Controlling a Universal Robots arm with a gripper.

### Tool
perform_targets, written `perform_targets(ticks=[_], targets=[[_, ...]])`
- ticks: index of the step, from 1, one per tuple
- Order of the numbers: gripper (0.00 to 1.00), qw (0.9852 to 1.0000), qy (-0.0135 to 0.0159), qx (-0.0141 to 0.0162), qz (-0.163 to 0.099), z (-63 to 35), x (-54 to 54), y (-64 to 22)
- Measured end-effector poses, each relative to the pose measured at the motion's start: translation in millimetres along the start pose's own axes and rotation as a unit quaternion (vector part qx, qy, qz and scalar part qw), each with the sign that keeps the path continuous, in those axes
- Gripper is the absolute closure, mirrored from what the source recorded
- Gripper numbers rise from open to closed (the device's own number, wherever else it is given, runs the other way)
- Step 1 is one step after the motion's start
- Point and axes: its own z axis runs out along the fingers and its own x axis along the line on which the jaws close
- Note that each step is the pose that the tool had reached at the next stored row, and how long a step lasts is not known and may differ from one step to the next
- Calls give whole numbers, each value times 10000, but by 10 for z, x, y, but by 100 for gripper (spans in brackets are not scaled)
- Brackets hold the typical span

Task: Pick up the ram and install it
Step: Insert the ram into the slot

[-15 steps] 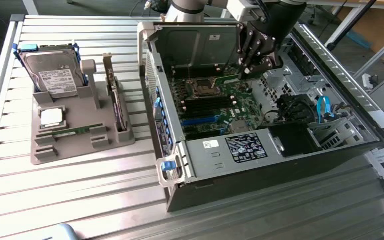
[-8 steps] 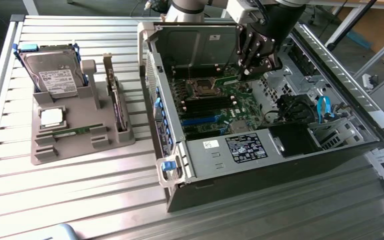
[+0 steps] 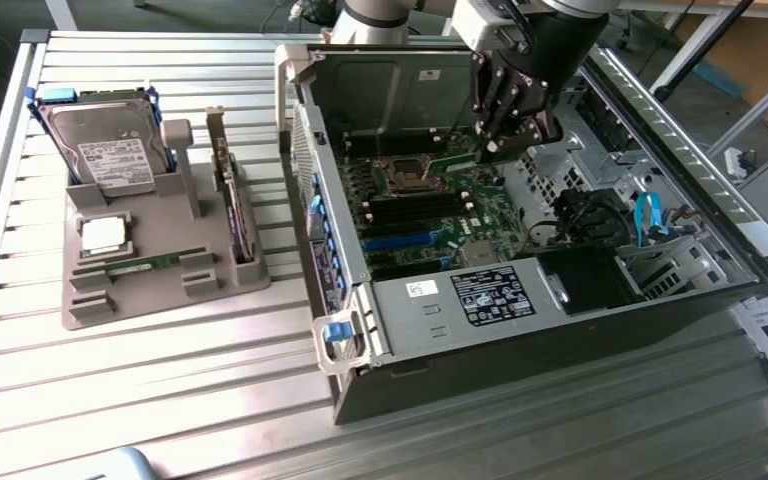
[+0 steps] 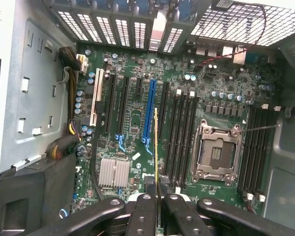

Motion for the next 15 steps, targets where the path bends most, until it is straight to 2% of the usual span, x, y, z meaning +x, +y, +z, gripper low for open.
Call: perform_targets(ticks=[15], targets=[[87,10000,0,0,0,60,2,-1]])
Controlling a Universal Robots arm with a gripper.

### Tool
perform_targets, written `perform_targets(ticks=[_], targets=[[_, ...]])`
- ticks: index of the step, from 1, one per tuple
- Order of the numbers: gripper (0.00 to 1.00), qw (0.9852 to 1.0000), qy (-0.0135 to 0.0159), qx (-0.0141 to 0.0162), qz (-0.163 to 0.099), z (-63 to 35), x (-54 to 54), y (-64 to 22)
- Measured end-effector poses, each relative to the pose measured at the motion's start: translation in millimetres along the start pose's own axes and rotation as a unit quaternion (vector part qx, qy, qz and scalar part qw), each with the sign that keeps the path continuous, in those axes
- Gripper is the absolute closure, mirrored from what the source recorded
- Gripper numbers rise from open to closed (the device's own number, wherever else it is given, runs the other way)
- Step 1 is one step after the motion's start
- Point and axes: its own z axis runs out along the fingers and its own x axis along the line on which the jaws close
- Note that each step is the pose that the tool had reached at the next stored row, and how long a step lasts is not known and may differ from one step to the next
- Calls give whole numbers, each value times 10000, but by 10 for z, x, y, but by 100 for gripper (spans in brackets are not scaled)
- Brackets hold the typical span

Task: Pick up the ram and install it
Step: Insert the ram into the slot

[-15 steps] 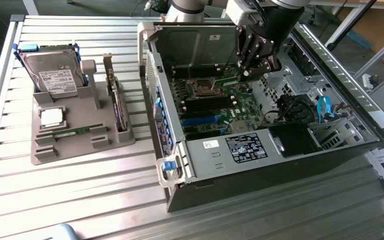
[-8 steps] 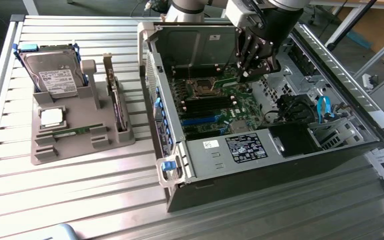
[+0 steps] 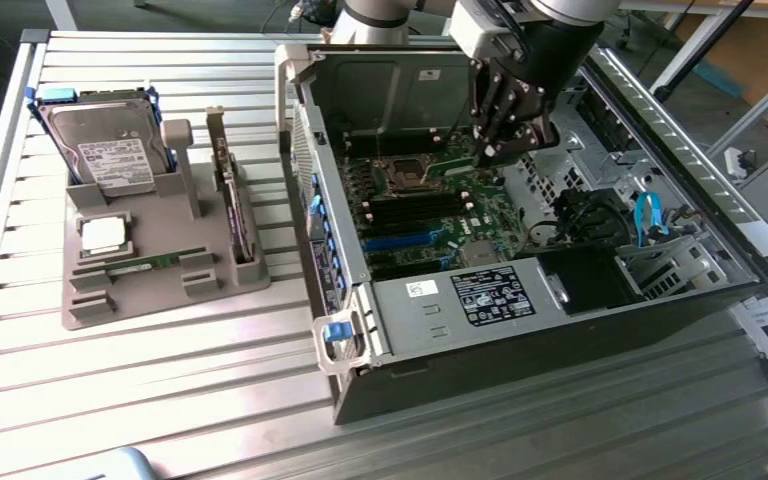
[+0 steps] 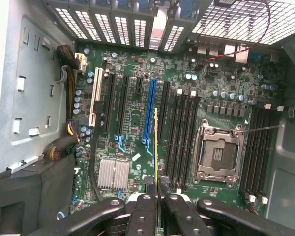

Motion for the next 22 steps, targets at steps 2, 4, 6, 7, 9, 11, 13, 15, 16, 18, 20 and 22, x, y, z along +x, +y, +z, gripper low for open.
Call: perform_targets(ticks=[2,4,6,7,9,11,13,15,16,18,20,22], targets=[[87,10000,0,0,0,7,0,0],[87,10000,0,0,0,14,1,0],[87,10000,0,0,0,21,1,0],[87,10000,0,0,0,24,1,0],[87,10000,0,0,0,31,1,0],[87,10000,0,0,0,39,2,0],[87,10000,0,0,0,47,2,0],[87,10000,0,0,0,53,2,0],[87,10000,0,0,0,58,2,-1],[87,10000,0,0,0,65,3,-1],[87,10000,0,0,0,72,3,-1],[87,10000,0,0,0,78,3,-1]])
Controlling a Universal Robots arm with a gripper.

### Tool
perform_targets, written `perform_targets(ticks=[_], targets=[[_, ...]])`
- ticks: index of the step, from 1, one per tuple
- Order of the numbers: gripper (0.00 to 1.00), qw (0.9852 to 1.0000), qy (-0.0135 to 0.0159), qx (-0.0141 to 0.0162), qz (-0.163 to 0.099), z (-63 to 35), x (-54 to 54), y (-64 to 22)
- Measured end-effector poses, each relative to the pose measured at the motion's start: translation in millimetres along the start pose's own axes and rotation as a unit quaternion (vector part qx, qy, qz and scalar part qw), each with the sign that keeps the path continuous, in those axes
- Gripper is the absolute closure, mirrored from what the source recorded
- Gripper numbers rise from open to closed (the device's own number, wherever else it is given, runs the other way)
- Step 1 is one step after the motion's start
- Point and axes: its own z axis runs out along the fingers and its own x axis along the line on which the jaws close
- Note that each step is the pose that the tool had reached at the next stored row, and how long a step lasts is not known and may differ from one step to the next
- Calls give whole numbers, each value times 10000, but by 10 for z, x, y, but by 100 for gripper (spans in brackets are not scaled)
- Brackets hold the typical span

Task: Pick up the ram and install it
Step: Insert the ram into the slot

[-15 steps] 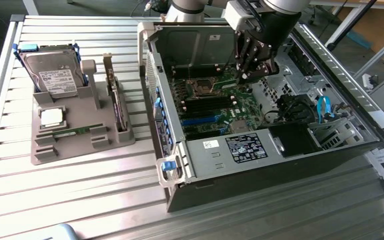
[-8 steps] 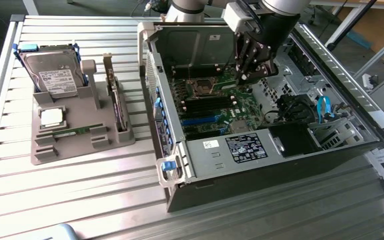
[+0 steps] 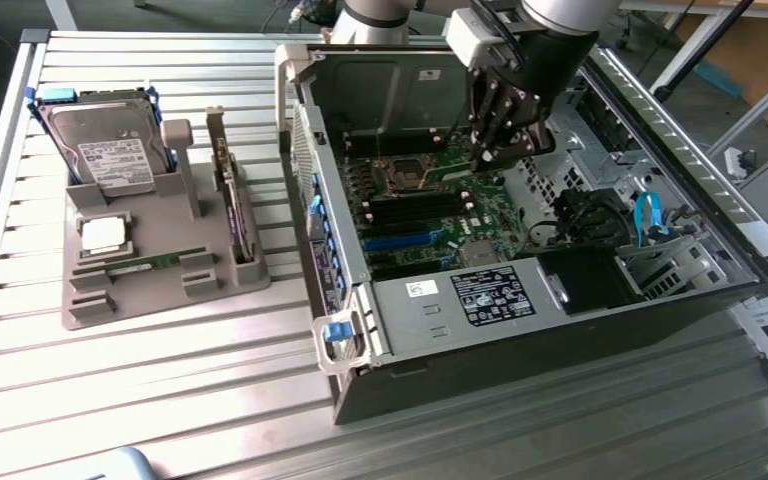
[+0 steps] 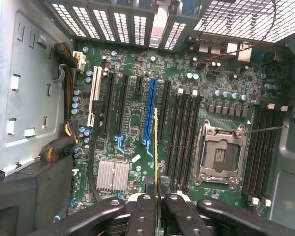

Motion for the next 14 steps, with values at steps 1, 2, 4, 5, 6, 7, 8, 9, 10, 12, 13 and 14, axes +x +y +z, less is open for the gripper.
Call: perform_targets(ticks=[1,2,4,5,6,7,8,9,10,12,13,14], targets=[[87,10000,0,0,0,3,0,0],[87,10000,0,0,0,7,0,0],[87,10000,0,0,0,14,1,0],[87,10000,0,0,0,17,1,0],[87,10000,0,0,0,21,1,0],[87,10000,0,0,0,24,1,0],[87,10000,0,0,0,27,1,0],[87,10000,1,0,0,30,1,0],[87,10000,0,0,0,33,1,0],[87,10000,0,0,0,38,1,0],[87,10000,1,0,0,40,2,0],[87,10000,0,0,0,45,2,-1]])
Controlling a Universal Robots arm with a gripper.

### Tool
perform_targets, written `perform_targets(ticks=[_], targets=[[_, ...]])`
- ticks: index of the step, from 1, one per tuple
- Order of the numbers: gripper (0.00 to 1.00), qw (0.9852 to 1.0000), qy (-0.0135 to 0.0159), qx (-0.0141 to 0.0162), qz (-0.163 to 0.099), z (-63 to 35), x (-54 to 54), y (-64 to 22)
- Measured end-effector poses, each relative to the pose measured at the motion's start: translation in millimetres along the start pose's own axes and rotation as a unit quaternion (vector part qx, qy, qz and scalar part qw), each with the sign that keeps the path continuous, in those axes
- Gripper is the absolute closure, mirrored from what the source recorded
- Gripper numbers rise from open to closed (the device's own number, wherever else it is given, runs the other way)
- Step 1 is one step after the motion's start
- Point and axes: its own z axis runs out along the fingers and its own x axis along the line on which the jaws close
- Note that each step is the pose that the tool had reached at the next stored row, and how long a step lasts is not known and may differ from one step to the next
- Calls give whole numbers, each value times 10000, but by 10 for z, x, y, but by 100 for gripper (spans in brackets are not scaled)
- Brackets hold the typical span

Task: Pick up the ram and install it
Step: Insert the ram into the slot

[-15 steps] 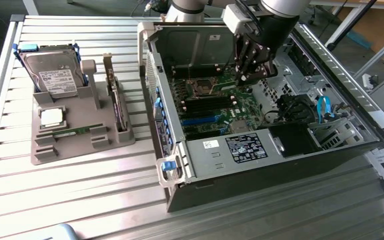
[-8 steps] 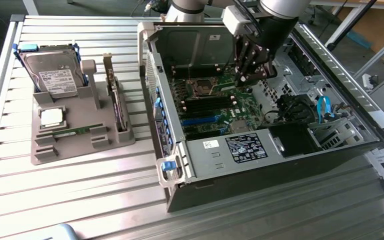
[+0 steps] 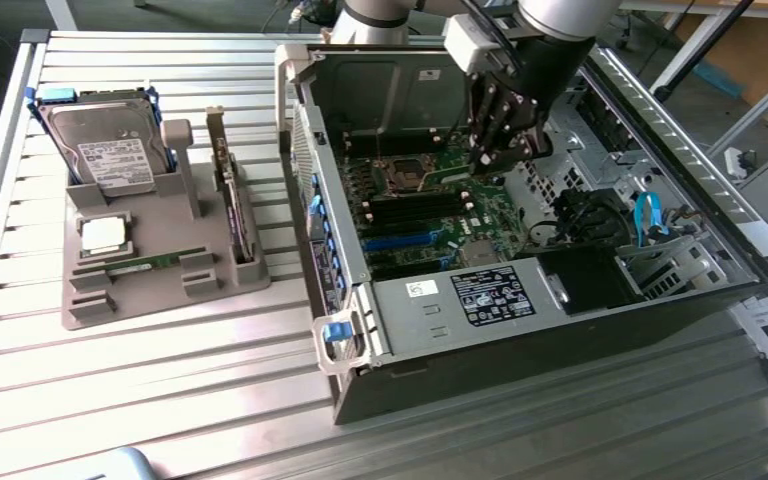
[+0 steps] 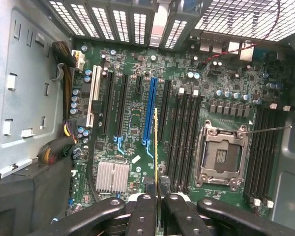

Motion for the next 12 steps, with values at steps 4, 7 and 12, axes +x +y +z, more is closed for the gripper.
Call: perform_targets(ticks=[4,7,12], targets=[[87,10000,0,0,0,13,1,0],[87,10000,0,0,0,21,1,0],[87,10000,1,0,0,34,1,0]])
